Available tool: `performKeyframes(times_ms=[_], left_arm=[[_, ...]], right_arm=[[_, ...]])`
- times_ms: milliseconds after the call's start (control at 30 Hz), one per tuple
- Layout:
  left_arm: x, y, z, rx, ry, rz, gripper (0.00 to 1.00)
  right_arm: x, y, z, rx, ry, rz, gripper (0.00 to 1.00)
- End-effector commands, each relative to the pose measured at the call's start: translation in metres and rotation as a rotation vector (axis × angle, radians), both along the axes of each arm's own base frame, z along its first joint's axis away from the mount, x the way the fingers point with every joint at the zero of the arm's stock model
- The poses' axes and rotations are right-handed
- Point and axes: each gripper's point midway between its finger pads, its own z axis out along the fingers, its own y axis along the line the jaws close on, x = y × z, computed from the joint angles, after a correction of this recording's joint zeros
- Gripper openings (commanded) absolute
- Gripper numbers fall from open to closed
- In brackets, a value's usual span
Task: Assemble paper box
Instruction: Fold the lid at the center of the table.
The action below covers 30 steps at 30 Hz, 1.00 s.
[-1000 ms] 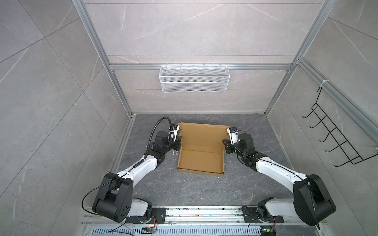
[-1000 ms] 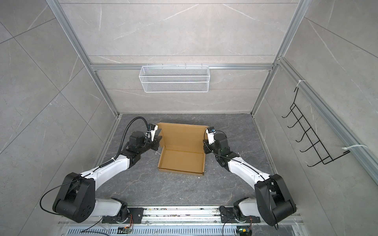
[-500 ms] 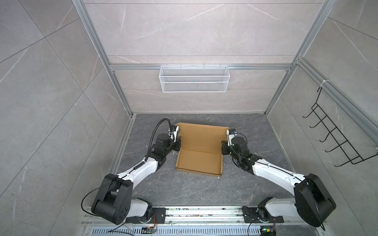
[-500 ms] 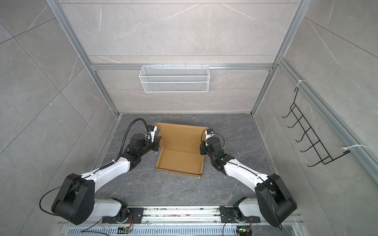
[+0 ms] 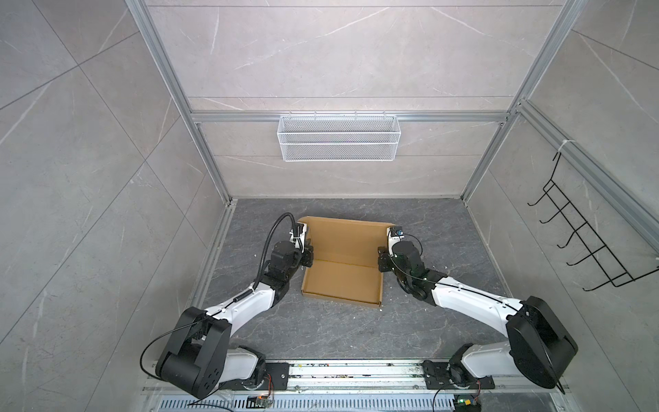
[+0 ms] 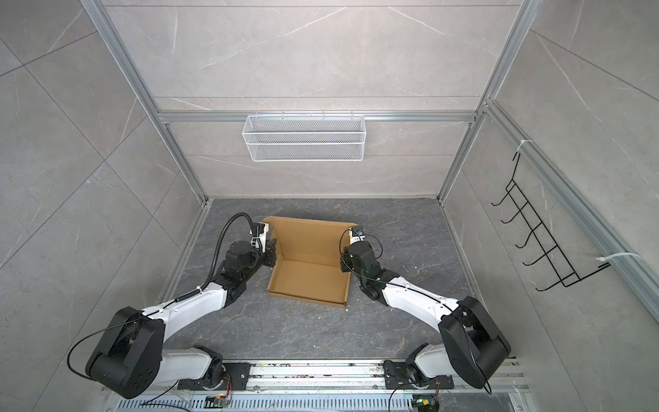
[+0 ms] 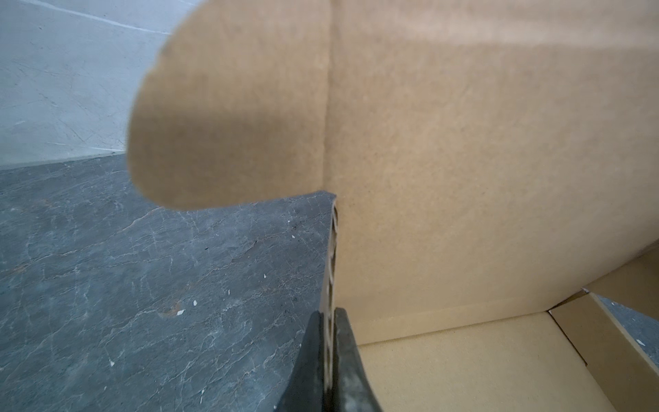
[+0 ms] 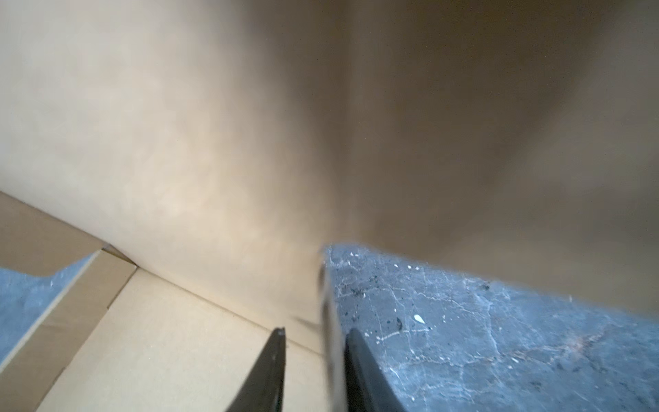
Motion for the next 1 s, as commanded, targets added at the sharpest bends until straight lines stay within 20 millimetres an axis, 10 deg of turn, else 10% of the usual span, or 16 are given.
performKeyframes(times_ms=[0, 967], left_arm=[[-0.01, -0.008, 0.007, 0.0, -0.026, -0.043, 0.02], [-0.016, 0.001, 0.009, 0.086, -0.052, -0.038, 0.01]], right_arm=[[-0.028, 0.012, -0.012, -0.076, 0.089, 0.154, 0.39], [-0.038, -0.008, 0.031, -0.335, 0.235, 0.317, 0.44]])
